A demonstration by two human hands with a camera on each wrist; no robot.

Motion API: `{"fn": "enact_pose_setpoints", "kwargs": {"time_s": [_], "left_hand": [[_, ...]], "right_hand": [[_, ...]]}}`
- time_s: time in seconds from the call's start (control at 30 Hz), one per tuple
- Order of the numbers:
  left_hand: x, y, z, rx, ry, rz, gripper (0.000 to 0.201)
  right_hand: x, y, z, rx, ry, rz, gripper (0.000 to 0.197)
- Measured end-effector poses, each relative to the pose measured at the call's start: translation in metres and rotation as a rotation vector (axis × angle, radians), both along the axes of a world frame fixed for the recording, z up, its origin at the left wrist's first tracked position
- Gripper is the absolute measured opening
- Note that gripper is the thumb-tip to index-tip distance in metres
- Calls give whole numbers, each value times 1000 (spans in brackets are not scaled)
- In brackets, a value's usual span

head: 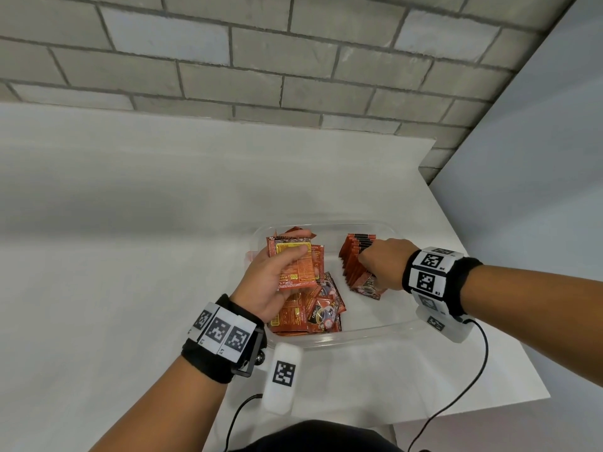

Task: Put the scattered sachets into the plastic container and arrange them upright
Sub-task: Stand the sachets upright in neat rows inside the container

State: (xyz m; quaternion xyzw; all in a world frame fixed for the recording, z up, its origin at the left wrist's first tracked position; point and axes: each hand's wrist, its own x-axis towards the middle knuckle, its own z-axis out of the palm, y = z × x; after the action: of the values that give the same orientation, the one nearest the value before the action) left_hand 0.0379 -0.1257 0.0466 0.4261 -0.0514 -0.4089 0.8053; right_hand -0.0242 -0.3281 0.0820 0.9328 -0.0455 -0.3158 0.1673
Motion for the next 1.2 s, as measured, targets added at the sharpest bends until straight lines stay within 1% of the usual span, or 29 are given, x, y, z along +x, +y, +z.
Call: {"fn": "enact_pose_setpoints", "kwargs": {"time_s": [0.1, 0.17, 0.23, 0.27, 0.37, 0.43, 0.5, 0.57, 0.63, 0.7, 0.77, 0.8, 0.87, 0.9, 0.93, 1.0, 1.03, 1.1, 1.17, 1.2], "left_hand": [[0, 0, -1, -11, 23, 4, 44], [1, -1, -1, -25, 64, 7, 41], [1, -1, -1, -37, 107, 3, 33], [1, 0, 0, -43, 120, -4, 33], [1, 0, 2, -20, 111, -22, 30], [0, -2, 4, 22, 77, -42, 26], [-2, -6, 8, 44, 34, -81, 31], [-5, -10, 12, 59, -23, -133, 39], [-9, -15, 15, 79, -82, -184, 42], [-14, -21, 17, 99, -123, -212, 43], [-18, -25, 17, 109, -157, -216, 39], [-19, -27, 17, 116, -164, -220, 35], [-20, -29, 19, 129, -168, -241, 26], [-19, -29, 20, 139, -160, -245, 29], [-18, -29, 20, 153, -139, -234, 40], [-14, -30, 20, 160, -51, -180, 60], [-12, -30, 20, 147, -12, -151, 63], [-12, -30, 20, 118, 21, -119, 54], [-14, -29, 19, 92, 14, -87, 40], [-14, -29, 17, 78, 1, -68, 39]], "right_hand": [[-1, -3, 0, 5, -33, -11, 16], [-1, -7, 6, 31, -75, -40, 19], [0, -15, 18, 103, -172, -98, 20], [0, -20, 26, 153, -244, -154, 20], [-7, -34, 45, 333, -490, -312, 17], [-16, -35, 50, 467, -568, -355, 16], [-26, -26, 49, 624, -578, -385, 16], [-33, -12, 44, 827, -579, -445, 18], [-38, 0, 39, 986, -589, -483, 25], [-41, 7, 34, 1115, -591, -520, 33], [-42, 11, 31, 1203, -577, -548, 38], [-42, 11, 31, 1231, -577, -552, 37], [-41, 9, 31, 1272, -620, -560, 27], [-41, 8, 31, 1278, -665, -569, 21], [-40, 7, 32, 1270, -722, -570, 17], [-39, 6, 31, 1211, -854, -522, 16], [-39, 6, 31, 1179, -905, -478, 16], [-41, 10, 29, 1138, -951, -363, 19], [-43, 12, 25, 1099, -908, -264, 21], [-45, 13, 23, 1081, -870, -229, 21]]}}
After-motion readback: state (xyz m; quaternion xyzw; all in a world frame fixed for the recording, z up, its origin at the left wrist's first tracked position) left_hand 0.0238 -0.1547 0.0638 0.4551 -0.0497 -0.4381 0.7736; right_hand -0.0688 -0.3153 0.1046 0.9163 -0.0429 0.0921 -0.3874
